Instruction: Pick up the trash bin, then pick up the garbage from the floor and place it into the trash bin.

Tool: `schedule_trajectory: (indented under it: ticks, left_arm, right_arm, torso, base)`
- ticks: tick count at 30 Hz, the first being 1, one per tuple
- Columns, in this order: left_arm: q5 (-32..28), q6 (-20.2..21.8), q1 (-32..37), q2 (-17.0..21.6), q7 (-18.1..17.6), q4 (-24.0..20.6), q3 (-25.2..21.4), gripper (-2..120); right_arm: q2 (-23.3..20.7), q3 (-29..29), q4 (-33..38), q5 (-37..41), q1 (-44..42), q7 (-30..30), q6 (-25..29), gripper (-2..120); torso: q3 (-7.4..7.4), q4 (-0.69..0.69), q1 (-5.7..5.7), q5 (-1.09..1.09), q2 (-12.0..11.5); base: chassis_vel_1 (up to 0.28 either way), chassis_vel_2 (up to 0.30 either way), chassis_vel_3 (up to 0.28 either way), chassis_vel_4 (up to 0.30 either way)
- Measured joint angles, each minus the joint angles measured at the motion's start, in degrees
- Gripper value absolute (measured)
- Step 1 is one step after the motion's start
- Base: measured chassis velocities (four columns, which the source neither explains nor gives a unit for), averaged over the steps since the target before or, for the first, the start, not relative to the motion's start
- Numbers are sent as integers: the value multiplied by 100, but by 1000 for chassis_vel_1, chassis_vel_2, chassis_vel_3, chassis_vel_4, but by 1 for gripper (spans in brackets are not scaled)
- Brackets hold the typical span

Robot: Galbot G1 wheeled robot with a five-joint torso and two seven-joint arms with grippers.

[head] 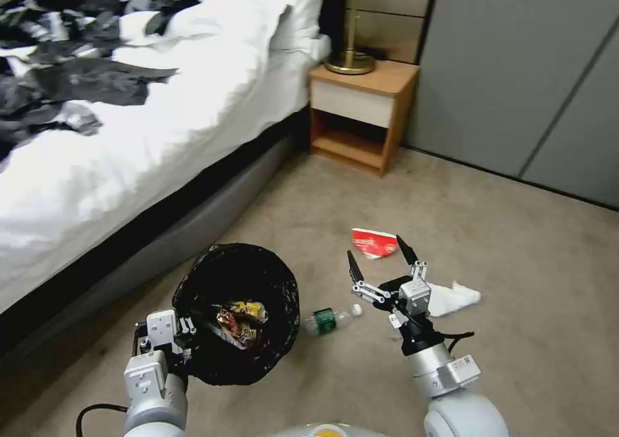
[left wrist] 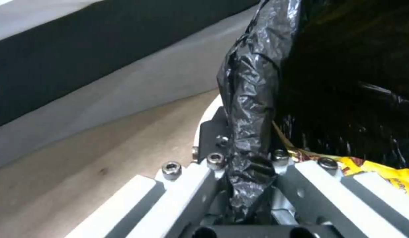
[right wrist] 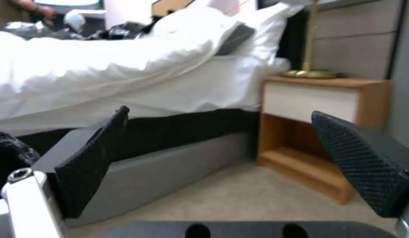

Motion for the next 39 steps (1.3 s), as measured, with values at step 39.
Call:
schedule_trajectory:
  ticks: [39]
  left_arm:
    - [41,-56,-46,-122,-6,219,-75,0]
  right_arm:
    - [-2002,-741,-4664,-327,3604,-5323,536,100]
  torso:
    - [1,0,1,0,0]
  base:
    - [18,18,21,21]
